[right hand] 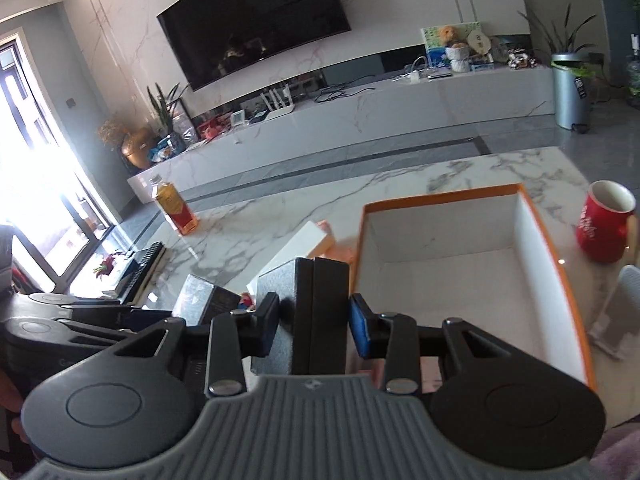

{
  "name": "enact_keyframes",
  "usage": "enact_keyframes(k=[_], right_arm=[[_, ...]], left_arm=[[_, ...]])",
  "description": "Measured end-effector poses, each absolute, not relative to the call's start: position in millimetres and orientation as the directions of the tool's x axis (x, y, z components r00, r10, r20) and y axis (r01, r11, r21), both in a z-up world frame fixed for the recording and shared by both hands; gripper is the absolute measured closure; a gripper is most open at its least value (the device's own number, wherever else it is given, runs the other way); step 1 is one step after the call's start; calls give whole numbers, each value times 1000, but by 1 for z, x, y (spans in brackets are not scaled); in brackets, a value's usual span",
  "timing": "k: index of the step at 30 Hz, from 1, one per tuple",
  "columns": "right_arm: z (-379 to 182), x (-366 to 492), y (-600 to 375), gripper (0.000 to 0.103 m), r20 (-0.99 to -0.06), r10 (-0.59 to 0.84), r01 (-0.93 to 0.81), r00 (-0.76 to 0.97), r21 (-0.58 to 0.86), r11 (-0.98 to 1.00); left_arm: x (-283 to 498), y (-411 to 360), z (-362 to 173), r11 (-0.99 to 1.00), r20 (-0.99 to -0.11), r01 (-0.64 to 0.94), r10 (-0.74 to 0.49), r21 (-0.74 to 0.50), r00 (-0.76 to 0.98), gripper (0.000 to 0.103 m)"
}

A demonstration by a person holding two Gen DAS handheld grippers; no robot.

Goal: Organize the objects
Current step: 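Carry the black box and the picture card over the orange box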

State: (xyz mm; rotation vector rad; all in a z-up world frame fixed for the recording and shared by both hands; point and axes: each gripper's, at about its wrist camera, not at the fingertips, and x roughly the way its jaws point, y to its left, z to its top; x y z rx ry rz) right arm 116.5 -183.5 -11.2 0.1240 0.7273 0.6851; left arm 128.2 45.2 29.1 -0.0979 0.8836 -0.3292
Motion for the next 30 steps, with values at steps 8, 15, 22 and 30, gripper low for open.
enact_keyframes(k=[8, 15, 22, 30], right_arm=[[-34, 147, -232, 64, -673, 431, -479, 601, 128, 869], [-79, 165, -225, 64, -766, 391, -511, 510, 96, 854], [-111, 170, -202, 63, -839, 394, -575, 374, 123, 809], [-120, 175, -196, 63, -859, 400, -559, 320, 170, 812]], left_arm=[[155, -26, 7, 918, -760, 306, -385, -254, 524, 37], [166, -39, -11, 926, -797, 296, -358, -235, 487, 37], [171, -36, -16, 926, -811, 277, -363, -257, 459, 37], [178, -39, -27, 922, -820, 277, -371, -270, 436, 37]])
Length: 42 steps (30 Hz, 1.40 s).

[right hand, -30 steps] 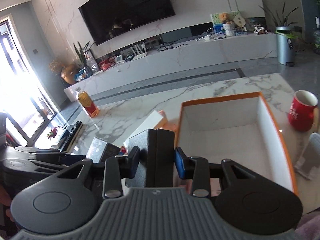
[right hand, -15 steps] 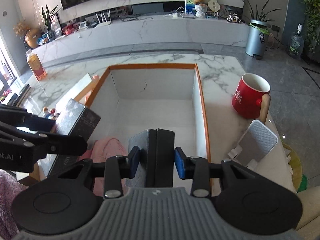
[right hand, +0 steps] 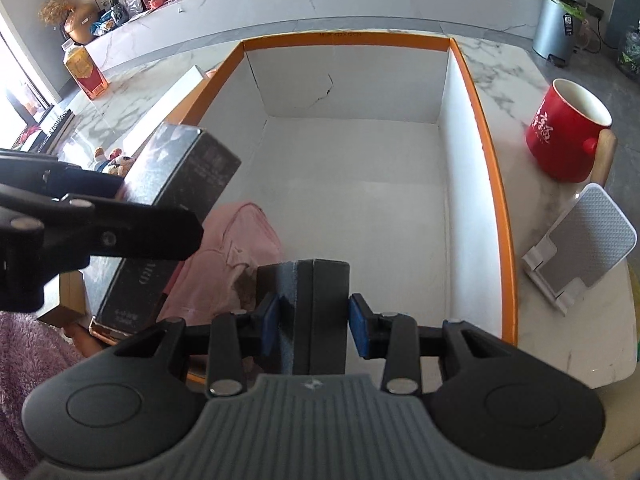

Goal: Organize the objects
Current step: 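Carry the black box and the picture card over the orange box, then lower the black box into the orange box and open the right gripper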

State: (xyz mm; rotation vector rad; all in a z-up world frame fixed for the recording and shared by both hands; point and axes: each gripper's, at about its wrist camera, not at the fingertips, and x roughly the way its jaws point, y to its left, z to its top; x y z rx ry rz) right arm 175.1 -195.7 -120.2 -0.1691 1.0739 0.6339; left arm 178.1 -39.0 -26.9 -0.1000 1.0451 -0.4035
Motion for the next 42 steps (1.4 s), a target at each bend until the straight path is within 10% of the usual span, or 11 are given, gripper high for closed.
enact_keyframes(k=[6, 20, 42], right_arm=[[-113, 163, -184, 64, -855, 299, -614, 424, -28, 789], [-127, 184, -199, 63, -859, 494, -495, 134, 373, 784], [-78, 177, -242, 62, -778, 598, -540, 192, 425, 726]], left_arm=[[178, -37, -28, 920, -816, 276, -379, -279, 436, 37], [177, -33, -29, 914, -809, 277, -394, -296, 435, 37], [175, -42, -30, 919, -813, 266, -385, -292, 437, 36]])
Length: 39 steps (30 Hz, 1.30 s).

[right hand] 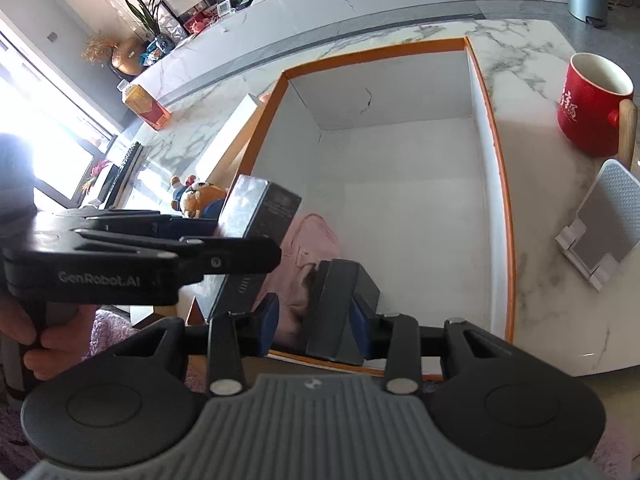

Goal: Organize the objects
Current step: 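Lower the black box into the orange box and open the right gripper, then open the left gripper while the right gripper takes the picture card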

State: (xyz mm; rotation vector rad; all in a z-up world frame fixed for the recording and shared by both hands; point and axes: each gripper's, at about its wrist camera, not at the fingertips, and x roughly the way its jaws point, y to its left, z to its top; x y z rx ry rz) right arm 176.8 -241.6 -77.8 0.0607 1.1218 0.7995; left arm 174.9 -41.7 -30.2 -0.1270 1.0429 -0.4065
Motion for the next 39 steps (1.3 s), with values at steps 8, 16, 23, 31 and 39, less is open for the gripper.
enact_keyframes(k=[8, 16, 23, 31, 39], right_arm=[[-76, 184, -262, 62, -690, 691, -417, 215, 575, 704], [-92, 183, -262, 59, -593, 787, -301, 174, 728, 615], [-100, 185, -264, 71, -571, 803, -250, 170, 763, 596], [-70, 184, -267, 79, -598, 768, -344, 227, 689, 638], [-36, 195, -262, 79, -703, 647, -464, 294, 487, 740]], left_arm=[[168, -48, -34, 916, -835, 328, -358, -229, 418, 37], [162, -64, -32, 884, -822, 401, -406, -241, 399, 37], [163, -74, -31, 868, -815, 426, -430, -255, 388, 36], [162, -67, -14, 840, -777, 471, -478, -269, 409, 31], [156, -58, -9, 853, -790, 495, -416, -167, 450, 32]])
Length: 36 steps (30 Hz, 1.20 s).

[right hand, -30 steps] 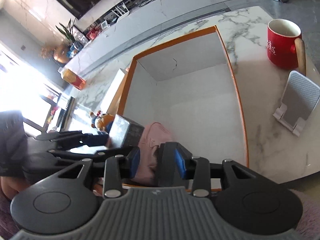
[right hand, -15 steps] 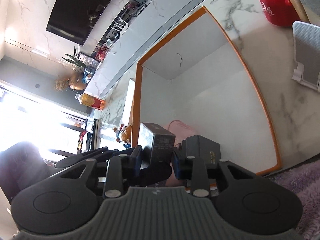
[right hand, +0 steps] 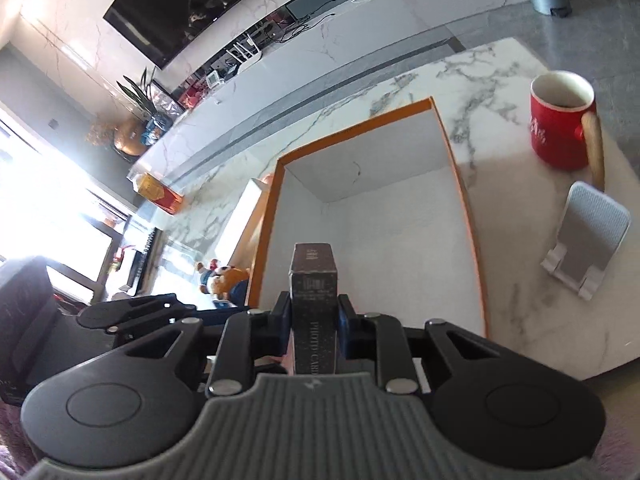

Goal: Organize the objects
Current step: 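Open the left gripper while the right gripper takes the picture card, then lower the PHOTO CARD box beside the black box and open the right gripper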

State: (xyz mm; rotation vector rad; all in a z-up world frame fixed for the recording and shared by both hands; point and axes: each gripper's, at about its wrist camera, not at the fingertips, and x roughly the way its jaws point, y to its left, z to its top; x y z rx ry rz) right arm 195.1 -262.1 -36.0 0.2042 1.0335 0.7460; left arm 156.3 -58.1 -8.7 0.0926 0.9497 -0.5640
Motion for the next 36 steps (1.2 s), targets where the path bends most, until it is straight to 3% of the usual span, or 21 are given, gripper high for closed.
enact_keyframes(k=[6, 16, 24, 36], right_arm=[[-47, 216, -237, 79, -845, 469, -533, 256, 281, 798], [-95, 241, -182, 79, -971, 234, -628, 43, 155, 762], [-125, 258, -170, 79, -982, 175, -578, -73, 185, 795], [-140, 270, -197, 76, -945, 268, -439, -186, 324, 838]], left_arm=[[158, -52, -22, 866, -831, 493, -331, -79, 448, 48], [166, -17, -24, 902, -809, 421, -316, -95, 496, 50], [174, -5, -38, 904, -821, 395, -347, -164, 454, 48], [183, -1, -49, 894, -823, 375, -397, -247, 405, 51]])
